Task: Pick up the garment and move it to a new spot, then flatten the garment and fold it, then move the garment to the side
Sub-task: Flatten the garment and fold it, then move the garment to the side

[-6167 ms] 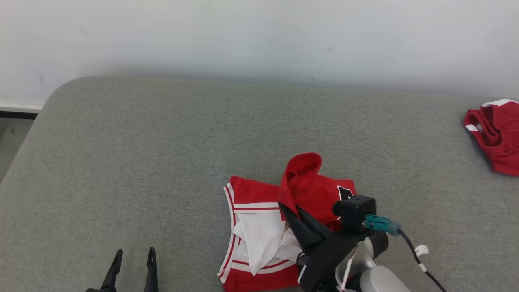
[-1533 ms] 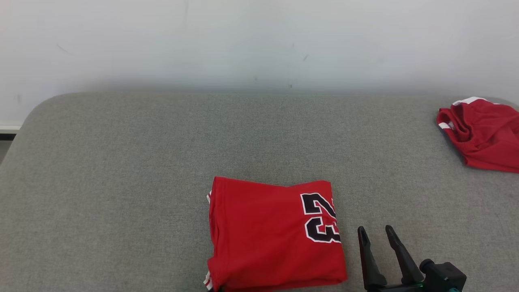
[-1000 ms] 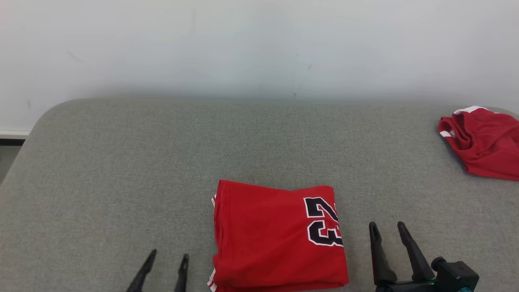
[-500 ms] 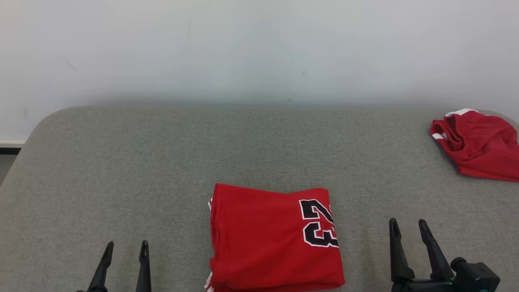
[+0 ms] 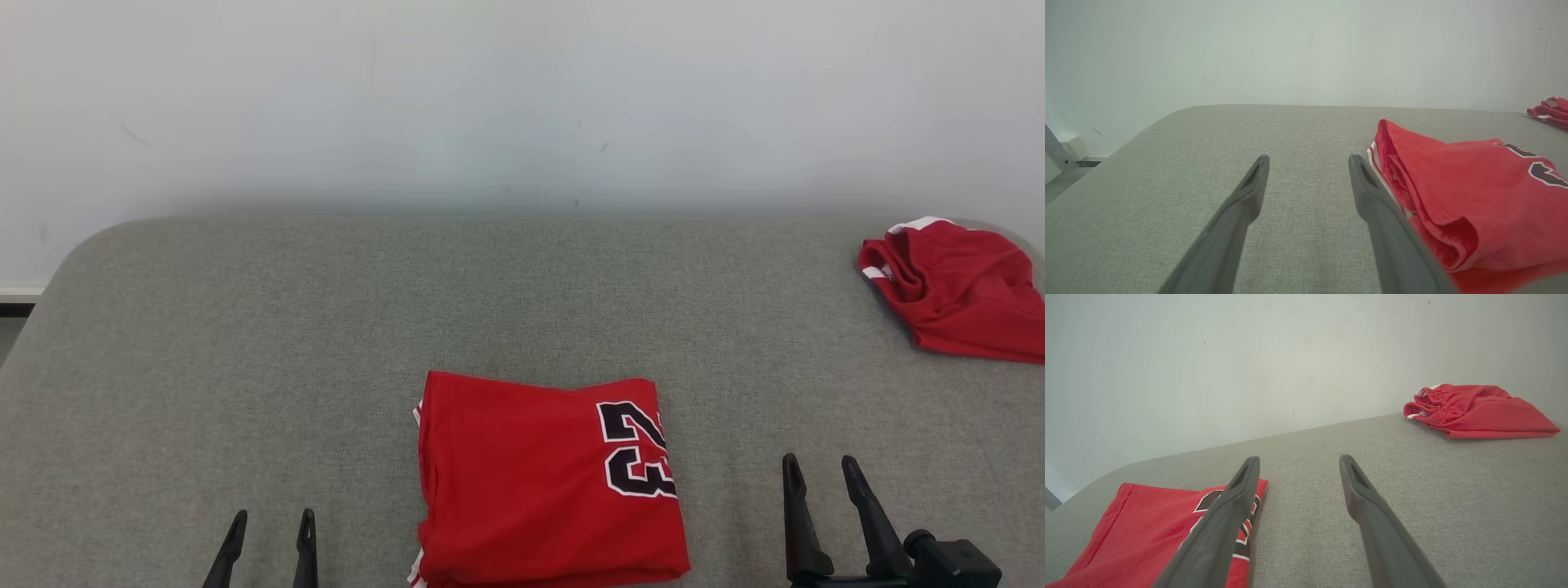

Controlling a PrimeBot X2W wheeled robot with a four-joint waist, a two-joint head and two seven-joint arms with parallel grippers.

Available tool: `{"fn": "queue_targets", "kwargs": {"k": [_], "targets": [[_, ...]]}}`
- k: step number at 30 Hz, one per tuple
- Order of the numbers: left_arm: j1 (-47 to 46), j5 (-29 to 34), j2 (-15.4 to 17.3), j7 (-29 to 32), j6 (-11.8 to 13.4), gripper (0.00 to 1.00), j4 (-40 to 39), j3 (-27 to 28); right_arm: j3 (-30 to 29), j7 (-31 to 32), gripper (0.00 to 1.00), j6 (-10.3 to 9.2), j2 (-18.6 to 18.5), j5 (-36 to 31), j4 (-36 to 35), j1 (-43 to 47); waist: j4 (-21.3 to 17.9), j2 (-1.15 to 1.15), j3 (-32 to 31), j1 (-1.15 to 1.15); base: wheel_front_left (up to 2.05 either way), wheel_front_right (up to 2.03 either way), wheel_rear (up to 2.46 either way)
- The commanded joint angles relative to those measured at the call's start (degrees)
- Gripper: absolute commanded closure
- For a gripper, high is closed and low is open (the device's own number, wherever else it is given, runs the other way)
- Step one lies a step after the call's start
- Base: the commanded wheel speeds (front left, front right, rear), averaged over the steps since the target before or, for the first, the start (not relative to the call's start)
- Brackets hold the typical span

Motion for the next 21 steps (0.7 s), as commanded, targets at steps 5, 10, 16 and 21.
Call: {"fn": "queue_targets", "kwargs": {"k": [5,10,16,21], "targets": [[-0.5,0.9,-0.4,-0.1,-0.5,0.0,0.3,0.5,0.2,-0.2,0.0,0.01,0.1,-0.4,0.4,0.8,0.1,0.0,-0.1,0.0,0.0,0.0,0.0],[-0.3,1.1,-0.5,-0.1,-0.4,0.0,0.5,1.1,0.2,-0.2,0.0,0.01,0.1,-0.5,0.6,0.7,0.0,0.0,-0.1,0.0,0.0,0.0,0.0],[-0.2,1.4,-0.7,-0.1,-0.7,0.0,0.6,1.5,0.0,-0.2,0.0,0.01,0.1,-0.6,0.7,0.7,-0.1,0.0,-0.1,0.0,0.0,0.0,0.0],[-0.5,1.5,-0.8,-0.1,-0.8,0.0,0.8,2.0,-0.1,-0.2,0.0,0.01,0.1,-0.7,0.9,0.6,-0.1,0.0,-0.1,0.0,0.0,0.0,0.0]]}}
